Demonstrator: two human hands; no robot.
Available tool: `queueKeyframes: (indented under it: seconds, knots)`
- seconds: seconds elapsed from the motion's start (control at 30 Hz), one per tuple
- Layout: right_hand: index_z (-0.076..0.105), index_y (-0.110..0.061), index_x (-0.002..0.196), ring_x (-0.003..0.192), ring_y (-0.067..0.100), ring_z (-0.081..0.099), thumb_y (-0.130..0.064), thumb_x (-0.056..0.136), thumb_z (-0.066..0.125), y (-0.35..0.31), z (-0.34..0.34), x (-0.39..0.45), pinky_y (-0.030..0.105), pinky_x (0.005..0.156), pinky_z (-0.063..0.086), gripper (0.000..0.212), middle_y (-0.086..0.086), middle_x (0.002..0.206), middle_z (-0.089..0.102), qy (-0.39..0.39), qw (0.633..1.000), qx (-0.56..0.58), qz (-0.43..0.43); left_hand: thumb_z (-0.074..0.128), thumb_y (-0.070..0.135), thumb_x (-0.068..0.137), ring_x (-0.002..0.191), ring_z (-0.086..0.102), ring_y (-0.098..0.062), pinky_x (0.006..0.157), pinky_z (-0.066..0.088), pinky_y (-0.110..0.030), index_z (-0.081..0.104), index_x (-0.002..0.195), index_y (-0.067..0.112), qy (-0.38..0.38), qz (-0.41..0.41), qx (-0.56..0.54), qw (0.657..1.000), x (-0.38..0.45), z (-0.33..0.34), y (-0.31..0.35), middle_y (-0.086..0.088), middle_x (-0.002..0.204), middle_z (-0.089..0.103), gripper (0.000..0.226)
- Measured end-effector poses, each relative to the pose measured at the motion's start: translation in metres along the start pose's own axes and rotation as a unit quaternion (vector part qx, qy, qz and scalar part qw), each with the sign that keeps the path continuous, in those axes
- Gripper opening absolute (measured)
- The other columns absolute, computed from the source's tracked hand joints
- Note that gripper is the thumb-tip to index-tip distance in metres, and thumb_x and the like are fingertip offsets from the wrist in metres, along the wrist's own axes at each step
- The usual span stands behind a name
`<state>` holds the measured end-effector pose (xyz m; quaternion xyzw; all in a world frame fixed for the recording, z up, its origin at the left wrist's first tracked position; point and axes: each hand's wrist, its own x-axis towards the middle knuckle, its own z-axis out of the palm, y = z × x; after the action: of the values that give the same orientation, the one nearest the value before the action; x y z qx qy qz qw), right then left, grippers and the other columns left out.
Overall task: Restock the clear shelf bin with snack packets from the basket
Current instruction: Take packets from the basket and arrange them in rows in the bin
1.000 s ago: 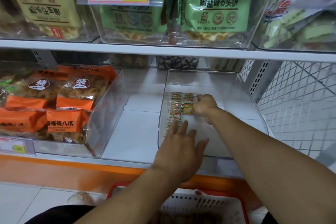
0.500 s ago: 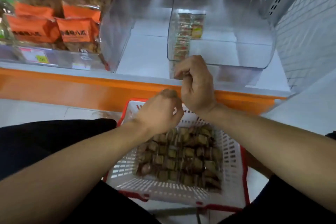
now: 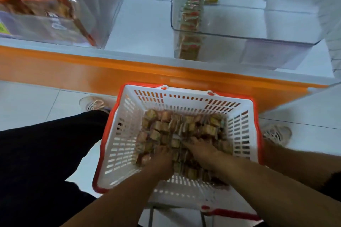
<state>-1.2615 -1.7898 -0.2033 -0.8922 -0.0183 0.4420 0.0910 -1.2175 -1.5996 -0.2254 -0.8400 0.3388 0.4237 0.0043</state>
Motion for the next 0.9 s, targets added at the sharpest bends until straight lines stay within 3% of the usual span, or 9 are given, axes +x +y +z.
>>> queueKeyframes:
  seconds: [0.1,0.2,0.3,0.37,0.47,0.6,0.7,0.8,0.9]
  knots:
    - [0.018,-0.03,0.16,0.148,0.047,0.017,-0.005,0.104,0.038,0.0,0.009,0.019,0.055,0.107,0.041,0.064,0.015,0.168,-0.001,-0.018,0.999,-0.043,-0.007,0.052,0.028,0.098,0.146,0.029,-0.037,0.116,0.028,-0.042,0.016,0.162,0.013,0.011,0.017,0.021,1.0,0.018,0.003,-0.008,-0.016,0.162,0.029,0.074]
    - [0.008,-0.033,0.161,0.144,0.044,0.028,-0.014,0.107,0.036,-0.002,0.015,0.03,0.045,0.089,0.045,0.064,0.017,0.168,-0.001,-0.02,0.993,-0.114,0.009,0.053,0.033,0.099,0.152,0.021,-0.032,0.121,0.022,-0.042,0.019,0.161,0.012,-0.001,0.053,0.051,0.997,0.031,0.006,-0.015,-0.013,0.165,0.026,0.074]
    - [0.021,-0.025,0.158,0.146,0.04,0.022,-0.025,0.106,0.043,-0.009,0.019,0.033,0.05,0.106,0.037,0.057,0.018,0.165,0.011,-0.012,0.99,-0.139,0.03,0.061,0.041,0.095,0.149,0.025,-0.036,0.118,0.029,-0.051,0.03,0.156,0.012,-0.017,0.056,0.06,0.996,0.04,0.008,-0.013,-0.014,0.158,0.035,0.075]
    - [0.028,-0.02,0.156,0.148,0.038,0.015,-0.027,0.105,0.046,-0.012,0.021,0.035,0.053,0.111,0.032,0.055,0.017,0.164,0.012,-0.009,0.987,-0.159,0.023,0.062,0.038,0.095,0.138,0.042,-0.037,0.112,0.038,-0.051,0.043,0.146,0.012,-0.018,0.043,0.046,0.998,0.045,0.008,-0.008,-0.015,0.147,0.047,0.06]
    - [0.03,-0.018,0.156,0.147,0.039,0.015,-0.028,0.103,0.049,-0.013,0.024,0.037,0.05,0.11,0.036,0.057,0.017,0.165,0.008,-0.013,0.988,-0.154,0.012,0.059,0.034,0.098,0.117,0.061,-0.033,0.098,0.051,-0.044,0.055,0.133,0.013,-0.031,0.035,0.013,0.999,0.049,0.014,-0.006,-0.014,0.13,0.062,0.041]
    - [0.025,-0.019,0.157,0.146,0.043,0.017,-0.024,0.103,0.051,-0.01,0.021,0.035,0.05,0.107,0.042,0.06,0.016,0.166,0.003,-0.029,0.992,-0.122,0.0,0.062,0.04,0.095,0.104,0.066,-0.03,0.082,0.047,-0.034,0.067,0.118,0.017,-0.033,0.041,-0.002,0.999,0.046,0.022,-0.01,-0.01,0.112,0.071,0.033]
    - [0.024,-0.017,0.157,0.143,0.045,0.028,-0.021,0.104,0.049,-0.012,0.018,0.032,0.055,0.104,0.044,0.059,0.017,0.165,0.007,-0.033,0.993,-0.111,-0.007,0.063,0.036,0.094,0.101,0.068,-0.029,0.076,0.047,-0.031,0.062,0.126,0.022,-0.046,0.054,-0.038,0.997,0.046,0.019,-0.008,-0.007,0.112,0.071,0.034]
    - [0.026,-0.019,0.157,0.134,0.042,0.043,-0.025,0.105,0.046,-0.015,0.016,0.029,0.057,0.104,0.041,0.056,0.016,0.165,0.012,-0.04,0.99,-0.138,-0.015,0.055,0.041,0.1,0.098,0.068,-0.027,0.085,0.058,-0.04,0.056,0.135,0.026,-0.074,0.066,-0.058,0.993,0.046,0.014,-0.003,-0.005,0.114,0.07,0.037]
    - [0.018,-0.027,0.16,0.119,0.04,0.056,-0.023,0.107,0.039,-0.017,0.014,0.026,0.048,0.09,0.047,0.057,0.015,0.168,-0.001,-0.081,0.981,-0.173,-0.037,0.047,0.039,0.105,0.094,0.068,-0.025,0.085,0.059,-0.044,0.058,0.131,0.026,-0.107,0.078,-0.075,0.988,0.043,0.014,0.002,-0.006,0.11,0.07,0.031]
